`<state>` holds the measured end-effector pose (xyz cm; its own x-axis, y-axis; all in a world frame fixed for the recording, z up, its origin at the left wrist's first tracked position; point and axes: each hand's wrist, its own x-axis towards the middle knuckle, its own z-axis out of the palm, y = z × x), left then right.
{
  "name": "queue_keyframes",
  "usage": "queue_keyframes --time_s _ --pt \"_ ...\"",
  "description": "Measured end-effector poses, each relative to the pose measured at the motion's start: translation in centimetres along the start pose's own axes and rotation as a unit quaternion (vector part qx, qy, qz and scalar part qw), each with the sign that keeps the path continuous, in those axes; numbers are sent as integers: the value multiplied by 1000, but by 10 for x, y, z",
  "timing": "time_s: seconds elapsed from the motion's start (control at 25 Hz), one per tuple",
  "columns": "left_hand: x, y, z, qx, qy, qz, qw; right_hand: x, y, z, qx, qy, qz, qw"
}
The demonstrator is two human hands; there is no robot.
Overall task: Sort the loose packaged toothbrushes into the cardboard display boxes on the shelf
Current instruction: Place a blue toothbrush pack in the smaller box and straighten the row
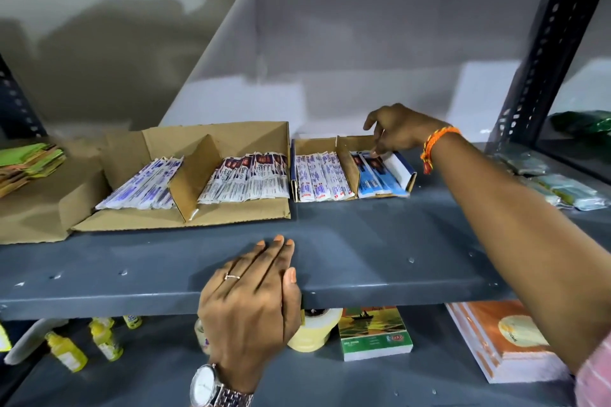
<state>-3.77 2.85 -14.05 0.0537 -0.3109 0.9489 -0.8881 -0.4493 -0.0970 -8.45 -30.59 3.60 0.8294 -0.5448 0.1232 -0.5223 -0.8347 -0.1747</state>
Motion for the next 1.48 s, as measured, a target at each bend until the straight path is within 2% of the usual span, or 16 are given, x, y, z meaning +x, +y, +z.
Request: queue_keyframes --time_s 0.12,0.28,0.36,0.68,0.8,0.96,1.32,1.4,1.48 --pt "0 0 0 2 0 -4 1000 -18 0 2 -31 51 -49 997" --pt "3 1 -2 2 -6 -6 1000 -48 -3 10 -89 -82 -35 992" --pt "3 0 -2 -4 -12 -10 1000 -52 -1 17 -105 -110 -18 988" --pt "1 0 -1 -4 -20 -13 1000 -45 -3 30 -75 -71 -6 995" --pt "1 0 -2 -4 -19 -14 1000 -46 -7 33 -67 -45 -42 996" --pt "2 0 -2 -4 -16 -16 1000 -50 -24 34 -74 -89 -99 988" --pt "2 0 -3 -14 -20 -25 999 -55 -36 31 -67 -93 -45 992" --pt "2 0 -3 -14 -33 -25 999 -59 -34 25 -33 -74 -52 995" --pt "5 2 -8 -28 -63 -40 997 -64 -29 17 38 -10 -62 997"
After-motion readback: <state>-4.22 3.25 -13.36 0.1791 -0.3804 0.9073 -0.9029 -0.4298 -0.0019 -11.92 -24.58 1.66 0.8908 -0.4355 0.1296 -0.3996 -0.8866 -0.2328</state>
